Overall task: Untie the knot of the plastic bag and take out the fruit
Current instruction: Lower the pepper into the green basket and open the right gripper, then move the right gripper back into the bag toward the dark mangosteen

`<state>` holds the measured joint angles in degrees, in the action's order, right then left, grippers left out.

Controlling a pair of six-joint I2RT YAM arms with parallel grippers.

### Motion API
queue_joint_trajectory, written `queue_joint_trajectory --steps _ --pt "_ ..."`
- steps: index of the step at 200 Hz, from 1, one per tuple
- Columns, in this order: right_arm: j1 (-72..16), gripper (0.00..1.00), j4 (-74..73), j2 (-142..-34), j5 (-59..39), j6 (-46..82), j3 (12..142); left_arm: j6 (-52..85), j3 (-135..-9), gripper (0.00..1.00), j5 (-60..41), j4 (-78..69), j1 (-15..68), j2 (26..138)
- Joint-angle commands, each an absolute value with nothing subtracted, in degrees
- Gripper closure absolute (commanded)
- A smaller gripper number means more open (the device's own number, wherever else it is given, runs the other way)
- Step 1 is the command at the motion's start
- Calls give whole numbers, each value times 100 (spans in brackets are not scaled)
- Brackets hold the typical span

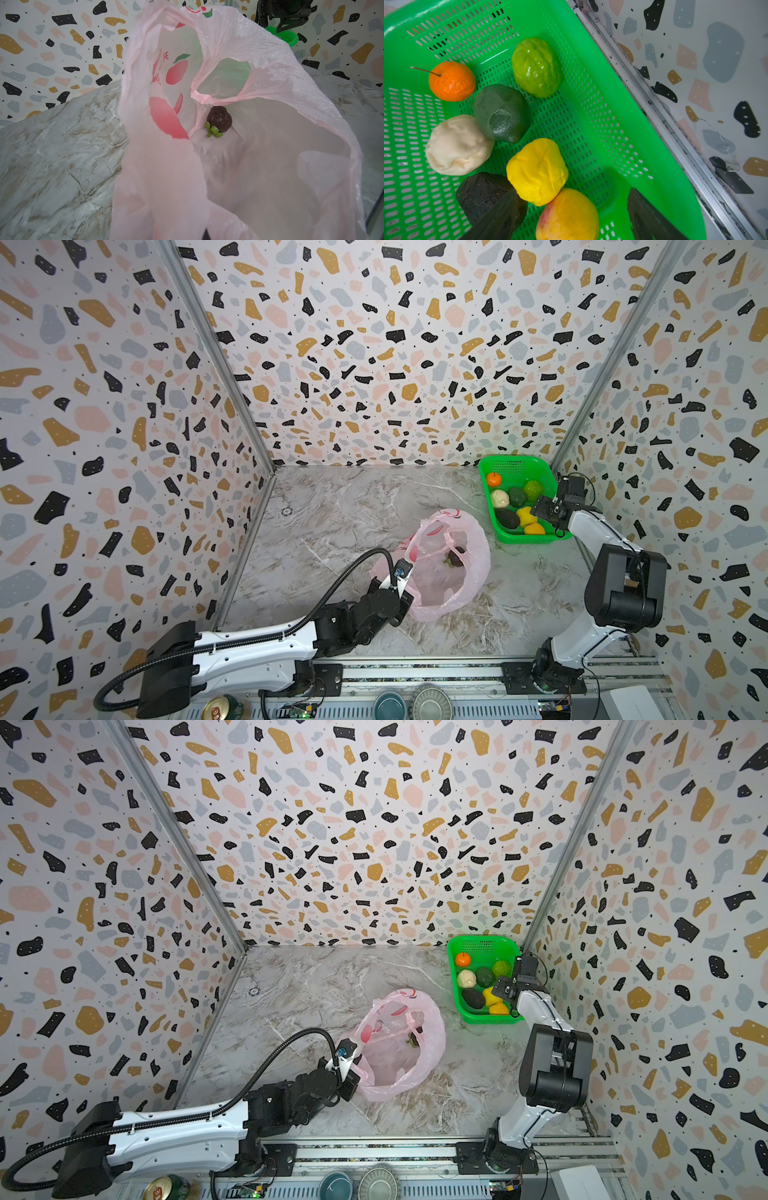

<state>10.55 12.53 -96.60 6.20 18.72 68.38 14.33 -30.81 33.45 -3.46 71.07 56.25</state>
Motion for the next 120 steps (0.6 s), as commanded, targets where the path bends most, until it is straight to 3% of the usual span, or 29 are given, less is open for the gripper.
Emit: queue_joint_trajectory --steps 1,65,120 --pt "1075 16 1379 -9521 627 1847 7093 1433 -3160 100 3360 -416 7119 5583" --pt "881 16 1620 -8956 38 1881 6974 1400 -3164 100 3392 -448 7120 5598" --pt "-384 17 2928 -7677 -734 2059 6858 1255 -3144 100 3393 -620 7119 5599"
